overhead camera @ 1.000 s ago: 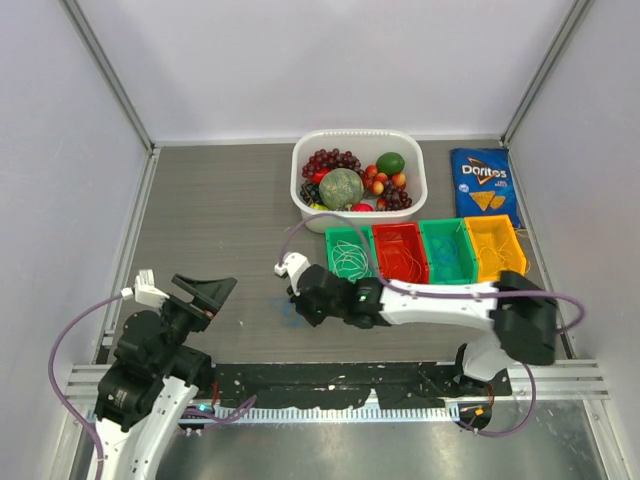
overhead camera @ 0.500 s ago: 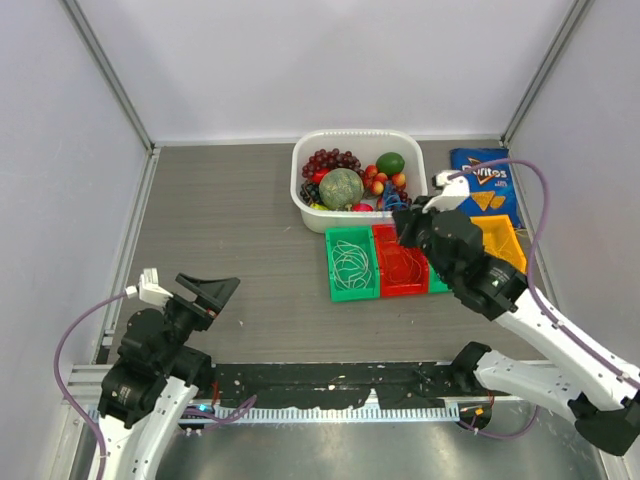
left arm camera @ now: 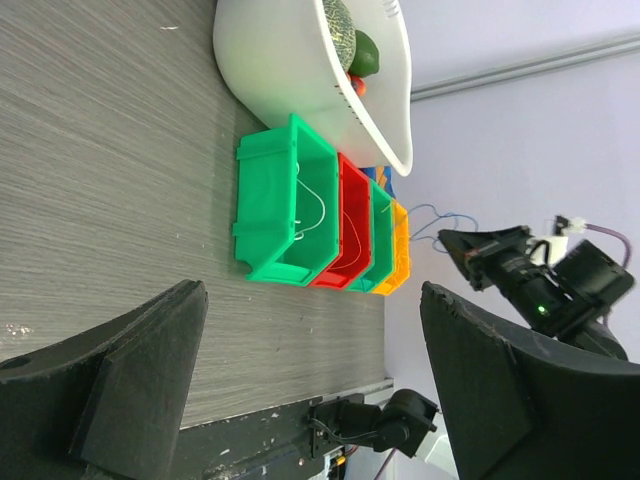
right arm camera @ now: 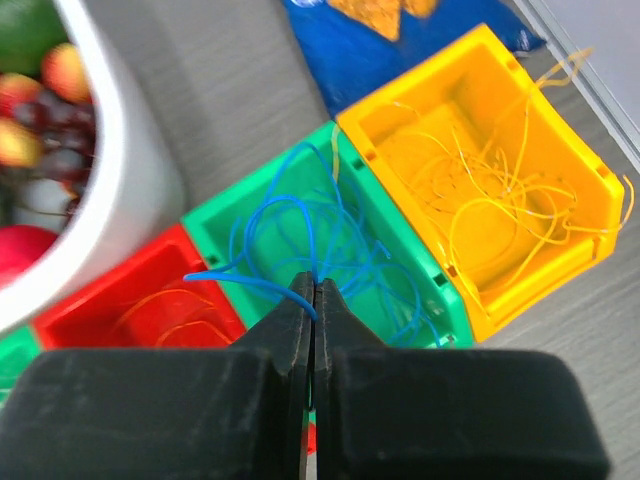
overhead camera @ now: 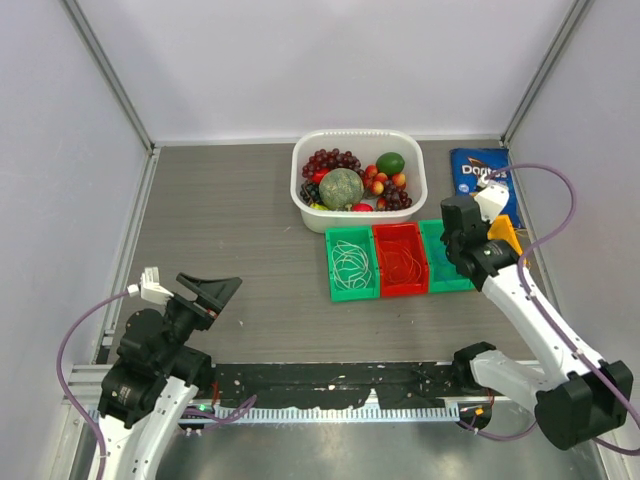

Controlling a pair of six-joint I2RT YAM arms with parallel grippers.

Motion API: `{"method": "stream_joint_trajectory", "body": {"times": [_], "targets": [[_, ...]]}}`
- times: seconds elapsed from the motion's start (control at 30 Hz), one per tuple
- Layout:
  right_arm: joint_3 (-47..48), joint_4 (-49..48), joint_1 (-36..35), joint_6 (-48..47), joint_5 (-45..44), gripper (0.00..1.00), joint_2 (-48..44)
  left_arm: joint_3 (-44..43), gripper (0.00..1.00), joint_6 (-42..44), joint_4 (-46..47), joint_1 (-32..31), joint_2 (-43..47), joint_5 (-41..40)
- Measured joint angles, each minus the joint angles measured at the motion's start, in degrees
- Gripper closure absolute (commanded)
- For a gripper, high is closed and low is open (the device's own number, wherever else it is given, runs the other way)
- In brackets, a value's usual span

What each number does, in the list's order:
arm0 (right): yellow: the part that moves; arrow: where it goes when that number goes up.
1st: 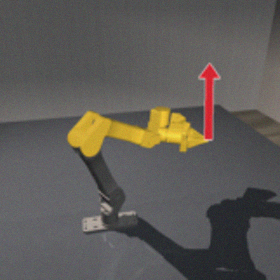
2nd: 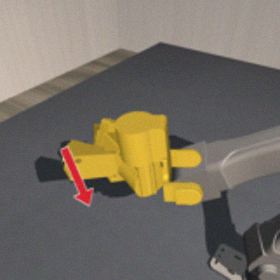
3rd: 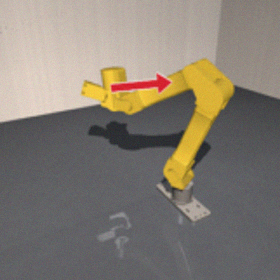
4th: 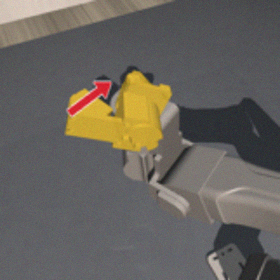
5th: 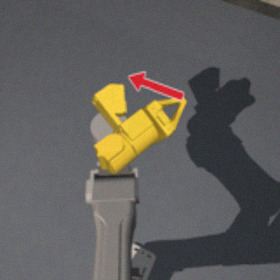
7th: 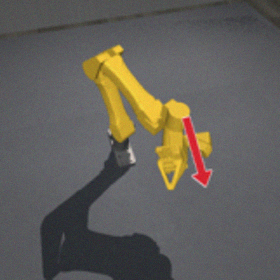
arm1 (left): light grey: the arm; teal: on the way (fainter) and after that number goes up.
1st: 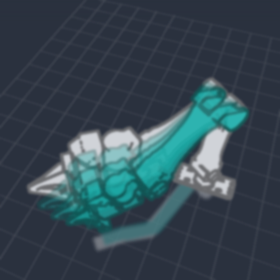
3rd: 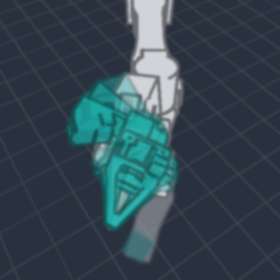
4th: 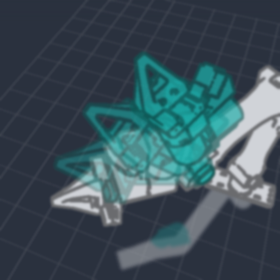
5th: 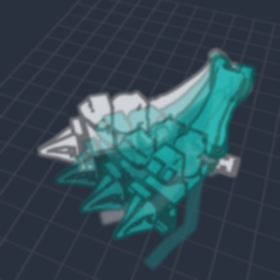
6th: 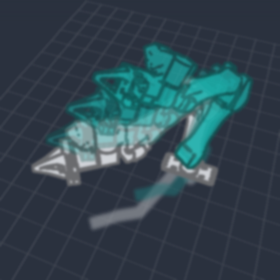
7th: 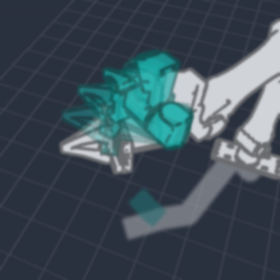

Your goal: Untangle the cables

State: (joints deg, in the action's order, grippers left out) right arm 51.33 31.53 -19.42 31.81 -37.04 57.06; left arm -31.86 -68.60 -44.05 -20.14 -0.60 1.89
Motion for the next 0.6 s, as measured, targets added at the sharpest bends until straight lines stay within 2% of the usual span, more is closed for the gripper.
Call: {"method": "stream_joint_trajectory", "body": {"times": [0.17,0.27,0.3,0.33,0.37,0.43,0.47,0.5,0.6], "targets": [[-4.52,-0.55,2.08,0.66,0.39,0.99,3.98,0.00,0.09,0.00,0.11,0.00,0.00,0.35],[-5.77,-0.85,2.36,0.90,1.66,0.79,6.84,0.00,0.09,-0.04,0.13,0.00,0.00,0.39],[-5.86,-1.20,2.36,0.98,2.14,0.69,7.91,0.00,0.09,-0.07,0.13,0.00,0.00,0.39],[-5.92,-1.42,2.36,1.11,2.58,0.66,8.85,0.00,0.09,-0.09,0.13,0.00,0.00,0.42],[-5.92,-1.49,2.36,1.29,2.91,0.57,9.49,0.00,0.09,-0.13,0.13,0.00,0.00,0.44],[-5.92,-1.55,2.36,1.01,3.67,0.45,9.81,0.00,0.09,-0.20,0.15,0.00,0.00,0.68],[-5.92,-1.57,2.36,0.90,3.80,0.44,9.57,0.00,0.09,-0.20,0.17,0.00,0.00,0.76],[-5.92,-1.57,2.36,0.76,4.07,0.37,9.09,0.00,0.09,-0.20,0.20,0.00,0.00,0.79],[-5.64,-1.11,2.36,0.17,4.85,0.35,6.91,0.00,0.09,-0.24,0.63,0.00,0.00,0.81]]}}
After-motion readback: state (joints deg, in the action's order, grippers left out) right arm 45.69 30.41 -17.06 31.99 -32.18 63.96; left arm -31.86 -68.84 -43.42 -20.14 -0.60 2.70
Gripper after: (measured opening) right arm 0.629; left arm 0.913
